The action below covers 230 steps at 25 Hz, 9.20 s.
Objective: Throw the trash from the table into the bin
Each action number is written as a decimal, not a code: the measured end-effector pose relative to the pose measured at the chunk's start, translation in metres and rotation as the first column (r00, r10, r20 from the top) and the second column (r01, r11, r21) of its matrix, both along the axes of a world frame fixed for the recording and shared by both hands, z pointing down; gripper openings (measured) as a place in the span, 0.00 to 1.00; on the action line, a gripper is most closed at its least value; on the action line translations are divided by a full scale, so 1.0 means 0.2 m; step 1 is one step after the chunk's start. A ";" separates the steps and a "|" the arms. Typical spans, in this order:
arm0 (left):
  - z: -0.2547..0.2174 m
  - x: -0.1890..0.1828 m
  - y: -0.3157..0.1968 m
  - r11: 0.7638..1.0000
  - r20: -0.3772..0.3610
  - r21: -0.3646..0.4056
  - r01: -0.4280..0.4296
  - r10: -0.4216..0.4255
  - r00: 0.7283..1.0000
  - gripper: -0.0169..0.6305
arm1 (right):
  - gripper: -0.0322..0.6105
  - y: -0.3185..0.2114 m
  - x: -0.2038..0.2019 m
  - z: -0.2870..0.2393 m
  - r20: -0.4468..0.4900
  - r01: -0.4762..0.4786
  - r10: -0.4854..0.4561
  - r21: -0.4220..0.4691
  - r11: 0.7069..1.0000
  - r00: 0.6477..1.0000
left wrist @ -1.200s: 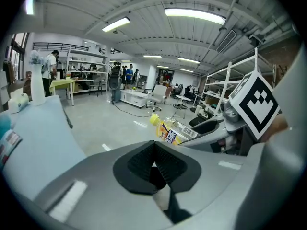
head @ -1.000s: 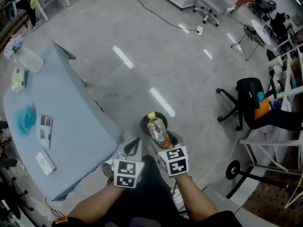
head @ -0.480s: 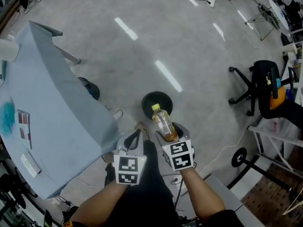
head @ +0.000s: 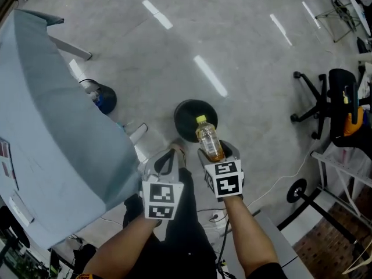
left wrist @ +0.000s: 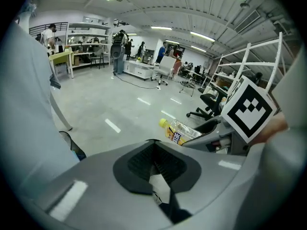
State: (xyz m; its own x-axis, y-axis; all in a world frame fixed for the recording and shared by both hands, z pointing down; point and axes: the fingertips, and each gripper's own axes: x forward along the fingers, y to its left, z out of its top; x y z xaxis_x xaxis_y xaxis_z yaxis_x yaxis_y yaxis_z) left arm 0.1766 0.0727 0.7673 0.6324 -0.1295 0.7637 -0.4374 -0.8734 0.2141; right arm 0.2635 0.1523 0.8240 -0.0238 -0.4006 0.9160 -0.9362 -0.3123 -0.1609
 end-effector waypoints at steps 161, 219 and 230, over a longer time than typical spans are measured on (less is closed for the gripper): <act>-1.80 -1.19 -0.54 0.852 -0.336 0.173 0.494 -0.421 0.843 0.04 | 0.05 -0.70 -1.22 -2.11 -0.184 0.341 -0.287 0.528 0.778 0.940; -1.57 -2.96 -0.75 0.483 -0.273 0.201 0.852 -0.808 0.522 0.04 | 0.05 -1.34 -2.85 -1.88 -0.128 0.640 -0.669 0.465 0.612 0.733; -1.52 -3.02 -0.82 0.471 -0.250 0.199 0.859 -0.823 0.509 0.04 | 0.08 -1.43 -2.96 -1.73 -0.035 0.643 -0.695 0.418 0.642 0.718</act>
State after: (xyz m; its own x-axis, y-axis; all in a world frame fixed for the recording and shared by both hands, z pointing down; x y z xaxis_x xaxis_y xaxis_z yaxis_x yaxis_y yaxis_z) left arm -0.4280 -0.0909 0.4633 0.1756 -0.8232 0.5400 -0.9832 -0.1190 0.1384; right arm -0.3276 -0.1341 0.4776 -0.5199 -0.5362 0.6650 -0.8296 0.5025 -0.2434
